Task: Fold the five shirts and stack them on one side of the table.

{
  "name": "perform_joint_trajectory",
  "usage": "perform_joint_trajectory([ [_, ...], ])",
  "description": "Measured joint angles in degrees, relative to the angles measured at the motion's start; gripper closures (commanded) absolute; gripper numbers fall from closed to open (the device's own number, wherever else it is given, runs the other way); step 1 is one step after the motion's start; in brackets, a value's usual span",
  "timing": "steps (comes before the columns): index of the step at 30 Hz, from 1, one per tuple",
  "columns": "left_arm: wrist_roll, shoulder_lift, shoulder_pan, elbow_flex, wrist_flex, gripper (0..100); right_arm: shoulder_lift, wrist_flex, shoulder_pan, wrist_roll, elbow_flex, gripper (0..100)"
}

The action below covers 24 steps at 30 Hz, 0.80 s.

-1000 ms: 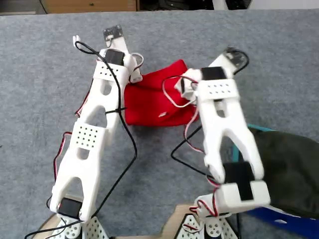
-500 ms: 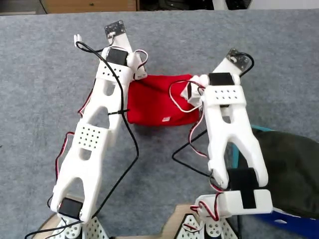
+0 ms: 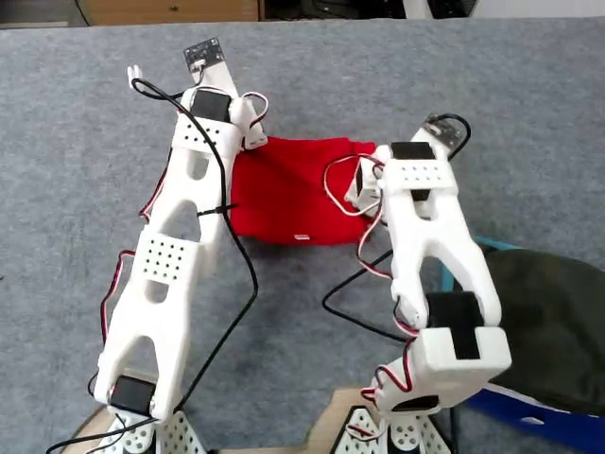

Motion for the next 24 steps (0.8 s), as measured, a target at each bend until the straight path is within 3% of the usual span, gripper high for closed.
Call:
perform_joint_trajectory([
  [5,0.0,0.0,0.0,0.18,0.0,98,0.09,-0.53,-2.9,0.0,-0.09,76.8],
  [12,0.0,0.44,0.0,0.18,-0.18,98,-1.76,-0.53,-3.34,0.0,-0.09,63.4],
  [24,0.0,1.58,0.0,0.18,-1.67,98,-2.29,-5.54,-8.88,-0.88,0.53,63.4],
])
